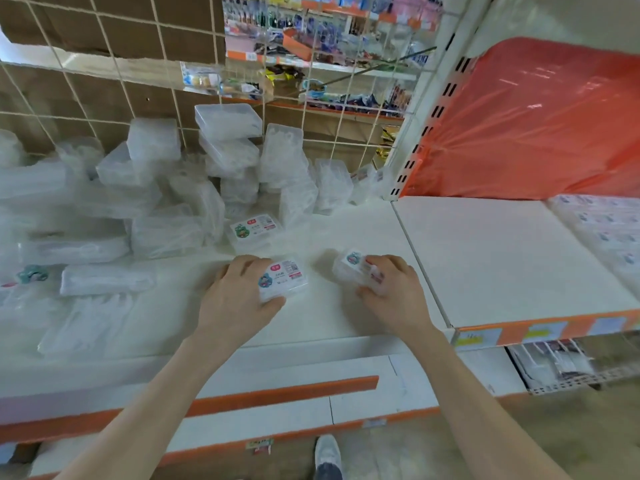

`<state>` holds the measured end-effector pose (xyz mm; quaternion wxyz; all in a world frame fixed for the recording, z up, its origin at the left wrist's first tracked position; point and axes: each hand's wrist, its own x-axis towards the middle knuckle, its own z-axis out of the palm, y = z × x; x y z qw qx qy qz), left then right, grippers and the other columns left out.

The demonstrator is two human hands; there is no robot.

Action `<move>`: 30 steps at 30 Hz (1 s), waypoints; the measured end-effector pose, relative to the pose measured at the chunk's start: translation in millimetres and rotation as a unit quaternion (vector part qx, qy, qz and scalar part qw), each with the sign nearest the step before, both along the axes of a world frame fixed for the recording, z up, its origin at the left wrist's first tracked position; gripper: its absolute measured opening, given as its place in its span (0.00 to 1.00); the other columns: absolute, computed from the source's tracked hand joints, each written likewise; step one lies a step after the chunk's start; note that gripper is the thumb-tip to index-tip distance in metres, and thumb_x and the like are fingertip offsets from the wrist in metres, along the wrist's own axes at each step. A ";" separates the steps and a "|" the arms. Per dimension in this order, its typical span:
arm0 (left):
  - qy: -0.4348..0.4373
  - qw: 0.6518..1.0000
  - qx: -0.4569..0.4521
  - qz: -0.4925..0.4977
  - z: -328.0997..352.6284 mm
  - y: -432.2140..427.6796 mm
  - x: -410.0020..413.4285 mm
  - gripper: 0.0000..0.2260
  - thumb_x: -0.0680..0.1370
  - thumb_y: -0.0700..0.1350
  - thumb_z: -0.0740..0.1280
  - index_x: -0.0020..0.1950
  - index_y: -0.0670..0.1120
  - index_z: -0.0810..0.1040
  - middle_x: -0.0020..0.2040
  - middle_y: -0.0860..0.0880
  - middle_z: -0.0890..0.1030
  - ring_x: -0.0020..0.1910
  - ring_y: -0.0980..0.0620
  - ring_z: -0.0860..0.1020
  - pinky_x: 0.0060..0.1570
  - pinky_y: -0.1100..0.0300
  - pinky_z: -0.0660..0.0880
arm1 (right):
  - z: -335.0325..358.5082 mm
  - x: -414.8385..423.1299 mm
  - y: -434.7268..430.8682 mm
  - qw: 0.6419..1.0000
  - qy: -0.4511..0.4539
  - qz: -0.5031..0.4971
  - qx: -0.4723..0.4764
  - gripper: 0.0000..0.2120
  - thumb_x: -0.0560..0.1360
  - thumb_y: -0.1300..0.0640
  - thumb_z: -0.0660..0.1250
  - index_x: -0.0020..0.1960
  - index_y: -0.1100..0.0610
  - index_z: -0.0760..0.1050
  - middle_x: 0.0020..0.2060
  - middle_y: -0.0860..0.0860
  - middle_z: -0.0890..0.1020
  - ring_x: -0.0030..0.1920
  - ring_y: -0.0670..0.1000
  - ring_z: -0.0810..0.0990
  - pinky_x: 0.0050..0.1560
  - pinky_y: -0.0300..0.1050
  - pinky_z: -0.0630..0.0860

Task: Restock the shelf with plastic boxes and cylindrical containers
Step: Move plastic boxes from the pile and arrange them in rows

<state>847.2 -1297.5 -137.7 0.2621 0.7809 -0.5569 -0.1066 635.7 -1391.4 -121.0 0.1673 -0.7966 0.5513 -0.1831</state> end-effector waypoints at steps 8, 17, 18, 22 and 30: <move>0.013 0.997 -0.030 -0.066 13.7 -6.6 -42.8 0.25 0.69 0.51 0.72 0.64 0.48 0.73 0.63 0.52 0.72 0.61 0.51 0.72 0.55 0.55 0.71 | 12.4 -46.2 21.9 0.994 -0.087 -0.048 -0.037 0.21 0.63 0.65 0.74 0.55 0.63 0.78 0.51 0.59 0.80 0.53 0.60 0.76 0.52 0.41 0.64; 0.014 0.993 -0.023 -0.114 23.8 -28.7 -156.4 0.25 0.69 0.52 0.72 0.64 0.46 0.73 0.62 0.50 0.73 0.62 0.49 0.71 0.62 0.59 0.64 | 13.6 -175.4 20.3 0.991 -0.113 -0.075 -0.018 0.21 0.66 0.62 0.73 0.59 0.60 0.77 0.55 0.57 0.78 0.55 0.59 0.76 0.54 0.46 0.71; 0.014 0.993 -0.023 -0.119 23.9 -30.9 -176.2 0.25 0.69 0.53 0.72 0.63 0.46 0.74 0.62 0.50 0.73 0.62 0.49 0.71 0.61 0.59 0.64 | 13.2 -193.8 19.8 0.990 -0.112 -0.079 -0.017 0.21 0.66 0.61 0.73 0.59 0.60 0.77 0.55 0.56 0.78 0.55 0.58 0.76 0.52 0.44 0.70; 0.027 0.990 -0.021 -0.139 21.6 -35.6 -244.6 0.27 0.67 0.56 0.69 0.63 0.47 0.74 0.61 0.50 0.74 0.61 0.50 0.72 0.59 0.60 0.65 | 8.9 -259.0 16.4 0.990 -0.106 -0.091 -0.015 0.21 0.66 0.60 0.74 0.58 0.60 0.77 0.54 0.56 0.79 0.54 0.57 0.76 0.49 0.42 0.68; 0.028 0.984 -0.025 -0.174 25.2 -59.6 -344.6 0.25 0.69 0.55 0.71 0.63 0.47 0.74 0.62 0.51 0.73 0.61 0.50 0.72 0.55 0.64 0.64 | 4.7 -358.3 10.2 0.987 -0.105 -0.121 -0.030 0.22 0.68 0.57 0.73 0.61 0.59 0.75 0.55 0.55 0.77 0.55 0.56 0.75 0.43 0.37 0.62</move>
